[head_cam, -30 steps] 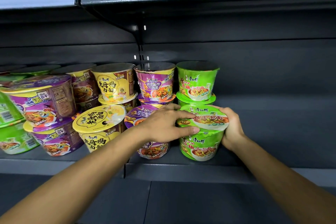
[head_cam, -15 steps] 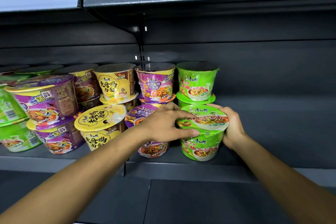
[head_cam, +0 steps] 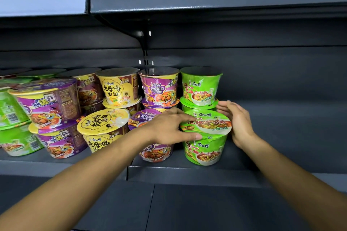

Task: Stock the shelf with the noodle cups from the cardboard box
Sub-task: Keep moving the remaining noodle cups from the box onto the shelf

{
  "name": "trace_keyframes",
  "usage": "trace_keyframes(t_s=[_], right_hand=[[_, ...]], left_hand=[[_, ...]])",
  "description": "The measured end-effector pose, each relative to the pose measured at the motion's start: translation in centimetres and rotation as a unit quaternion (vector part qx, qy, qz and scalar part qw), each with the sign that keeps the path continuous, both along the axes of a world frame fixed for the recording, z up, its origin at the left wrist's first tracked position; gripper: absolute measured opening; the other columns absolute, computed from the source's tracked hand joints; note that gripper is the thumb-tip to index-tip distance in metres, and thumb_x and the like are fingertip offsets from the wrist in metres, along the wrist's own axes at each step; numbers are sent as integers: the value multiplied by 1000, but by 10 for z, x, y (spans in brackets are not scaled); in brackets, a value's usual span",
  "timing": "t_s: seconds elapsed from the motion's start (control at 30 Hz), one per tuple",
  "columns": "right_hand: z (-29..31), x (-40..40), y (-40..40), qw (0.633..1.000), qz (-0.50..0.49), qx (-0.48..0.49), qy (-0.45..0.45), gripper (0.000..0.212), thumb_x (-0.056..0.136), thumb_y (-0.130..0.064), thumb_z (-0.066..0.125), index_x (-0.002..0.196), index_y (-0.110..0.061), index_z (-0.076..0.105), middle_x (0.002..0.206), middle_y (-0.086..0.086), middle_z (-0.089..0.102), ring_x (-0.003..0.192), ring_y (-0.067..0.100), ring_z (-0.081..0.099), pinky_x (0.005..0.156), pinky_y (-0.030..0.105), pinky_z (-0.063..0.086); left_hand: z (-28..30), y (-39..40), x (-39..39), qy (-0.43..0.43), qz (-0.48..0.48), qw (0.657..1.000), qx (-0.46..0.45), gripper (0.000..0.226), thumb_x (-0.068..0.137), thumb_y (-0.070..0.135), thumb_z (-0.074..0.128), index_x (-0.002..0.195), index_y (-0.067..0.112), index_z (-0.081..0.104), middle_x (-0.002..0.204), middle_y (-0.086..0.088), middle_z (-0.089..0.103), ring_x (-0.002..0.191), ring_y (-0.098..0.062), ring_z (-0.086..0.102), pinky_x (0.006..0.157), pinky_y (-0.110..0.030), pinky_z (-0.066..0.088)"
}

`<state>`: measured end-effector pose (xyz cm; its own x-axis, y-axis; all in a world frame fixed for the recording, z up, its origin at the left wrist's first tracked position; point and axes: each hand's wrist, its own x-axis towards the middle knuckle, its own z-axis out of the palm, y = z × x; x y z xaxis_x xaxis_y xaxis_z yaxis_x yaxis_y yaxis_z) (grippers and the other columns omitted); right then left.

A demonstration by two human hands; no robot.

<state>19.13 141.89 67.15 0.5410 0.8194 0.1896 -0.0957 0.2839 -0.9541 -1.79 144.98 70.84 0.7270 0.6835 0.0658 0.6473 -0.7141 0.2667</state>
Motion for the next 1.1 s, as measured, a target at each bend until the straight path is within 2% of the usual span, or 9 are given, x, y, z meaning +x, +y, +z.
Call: trace_keyframes(t_s=[0.13,0.23,0.33,0.47,0.6,0.7,0.87,1.03,1.1], right_hand=[[25,-11,-2,989,-57,59,-121,28,92,-4,50,78,-24,65,81,-10,66,70,-9,59,70,17,45],[45,-24,-3,976,-84,86,-182,30,89,-6,54,74,-30,65,78,-14,66,70,-4,58,71,20,46],[62,-50,-9,966,-69,101,-228,31,89,-7,55,74,-31,65,77,-14,65,73,2,58,73,23,47],[73,-101,-19,960,78,105,-246,29,92,-1,51,78,-24,64,75,-6,65,59,0,59,59,17,46],[65,-158,-20,937,222,86,-255,28,93,0,51,78,-22,63,69,0,62,49,3,54,47,14,42],[55,-197,-17,925,291,68,-234,29,92,1,52,76,-20,62,66,1,60,46,2,52,46,11,40],[29,-255,-13,897,378,22,-229,24,93,-3,52,80,-19,62,67,1,61,48,4,52,46,14,40],[-4,-316,-17,860,438,-16,-261,15,94,-7,53,86,-16,62,61,0,58,39,-1,46,44,14,36],[-21,-343,-19,847,454,-38,-273,16,93,-10,54,83,-18,63,56,-2,56,40,-2,45,48,16,35]], left_hand=[[2,-2,-3,-9,-2,1000,15,69,83,64,53,142,31,40,145,-2,35,135,-18,34,112,-32,30],[3,-4,-11,-32,0,999,41,70,82,69,47,138,27,48,139,-3,47,131,-20,39,109,-36,34],[8,-9,-23,-76,16,995,64,60,87,60,51,132,20,55,128,-7,57,121,-22,50,101,-30,40],[14,-14,-44,-130,68,982,121,52,83,55,50,119,20,65,114,-7,66,106,-21,59,85,-27,45],[16,-25,-76,-158,147,965,150,9,83,23,63,83,14,66,83,-11,67,85,-31,63,63,-28,37],[8,-32,-109,-128,210,955,169,15,83,20,62,77,7,65,81,-18,68,81,-35,61,60,-28,28],[-16,-44,-175,-82,299,941,132,22,85,22,60,73,4,61,81,-20,67,78,-33,61,59,-28,29],[-47,-62,-242,-33,354,934,38,37,86,28,62,56,19,42,55,4,47,66,-20,53,58,-28,33],[-61,-69,-268,-6,378,926,0,44,87,32,61,53,21,36,53,5,43,63,-16,47,52,-26,31]])
